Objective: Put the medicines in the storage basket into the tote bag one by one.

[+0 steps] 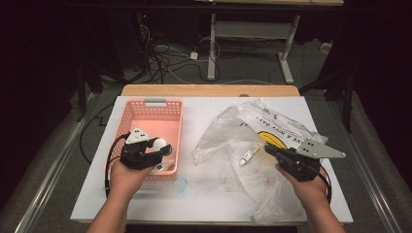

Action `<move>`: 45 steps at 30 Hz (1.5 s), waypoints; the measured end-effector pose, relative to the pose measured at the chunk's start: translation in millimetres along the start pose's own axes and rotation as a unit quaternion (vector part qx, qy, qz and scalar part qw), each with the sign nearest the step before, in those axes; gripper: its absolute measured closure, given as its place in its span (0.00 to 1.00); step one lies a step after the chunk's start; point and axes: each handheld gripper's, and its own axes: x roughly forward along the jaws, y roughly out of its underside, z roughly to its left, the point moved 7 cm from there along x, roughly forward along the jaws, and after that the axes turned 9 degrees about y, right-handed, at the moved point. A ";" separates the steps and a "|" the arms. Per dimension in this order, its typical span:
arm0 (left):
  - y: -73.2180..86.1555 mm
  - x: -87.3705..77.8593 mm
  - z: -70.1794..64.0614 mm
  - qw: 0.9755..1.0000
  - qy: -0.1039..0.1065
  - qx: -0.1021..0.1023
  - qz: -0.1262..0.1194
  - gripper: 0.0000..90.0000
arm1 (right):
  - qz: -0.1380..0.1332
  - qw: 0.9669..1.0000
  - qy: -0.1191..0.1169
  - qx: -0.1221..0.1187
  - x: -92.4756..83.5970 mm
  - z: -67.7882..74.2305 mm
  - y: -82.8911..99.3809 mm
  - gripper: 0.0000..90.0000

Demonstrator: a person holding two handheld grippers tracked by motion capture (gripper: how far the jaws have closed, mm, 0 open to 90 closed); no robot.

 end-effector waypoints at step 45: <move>-13.1 -7.4 -69.4 0.992 0.088 0.049 -0.079 0.54 | -0.002 1.000 -0.006 -0.009 -0.4 2.1 -0.8 1.00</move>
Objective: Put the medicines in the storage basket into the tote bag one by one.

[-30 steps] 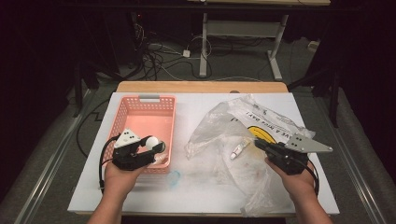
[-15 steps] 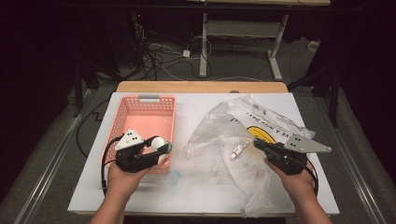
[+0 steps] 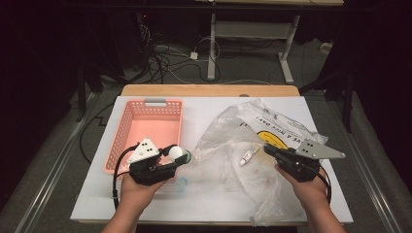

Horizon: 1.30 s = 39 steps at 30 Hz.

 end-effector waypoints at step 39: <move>23.0 70.5 -57.9 0.995 0.070 0.050 0.058 0.54 | 0.005 1.000 -0.004 -0.003 2.3 4.5 1.4 1.00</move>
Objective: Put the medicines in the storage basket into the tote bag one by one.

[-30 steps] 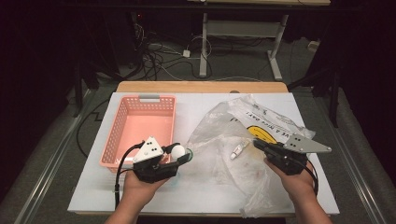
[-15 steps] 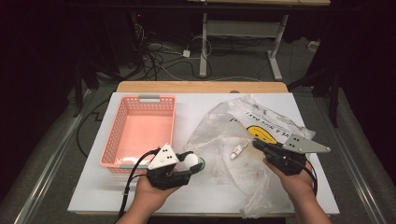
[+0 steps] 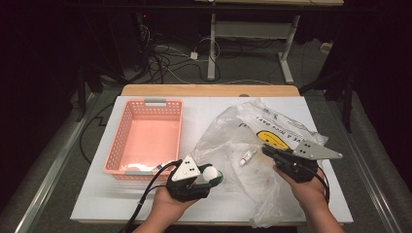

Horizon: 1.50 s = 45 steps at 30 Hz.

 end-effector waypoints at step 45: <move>-52.0 63.1 37.2 0.998 -0.059 0.014 0.016 0.54 | -0.059 0.997 -0.001 0.041 21.1 4.7 -38.2 1.00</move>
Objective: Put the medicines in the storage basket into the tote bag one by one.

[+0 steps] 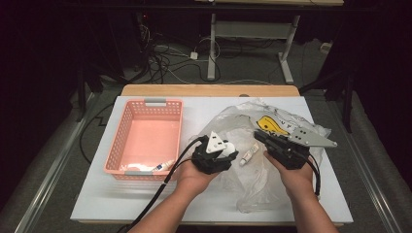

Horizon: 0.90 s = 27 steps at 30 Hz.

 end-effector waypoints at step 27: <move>14.0 104.6 -20.8 0.998 0.049 -0.002 0.035 0.54 | 0.010 1.000 0.006 0.009 -17.8 -14.2 16.1 1.00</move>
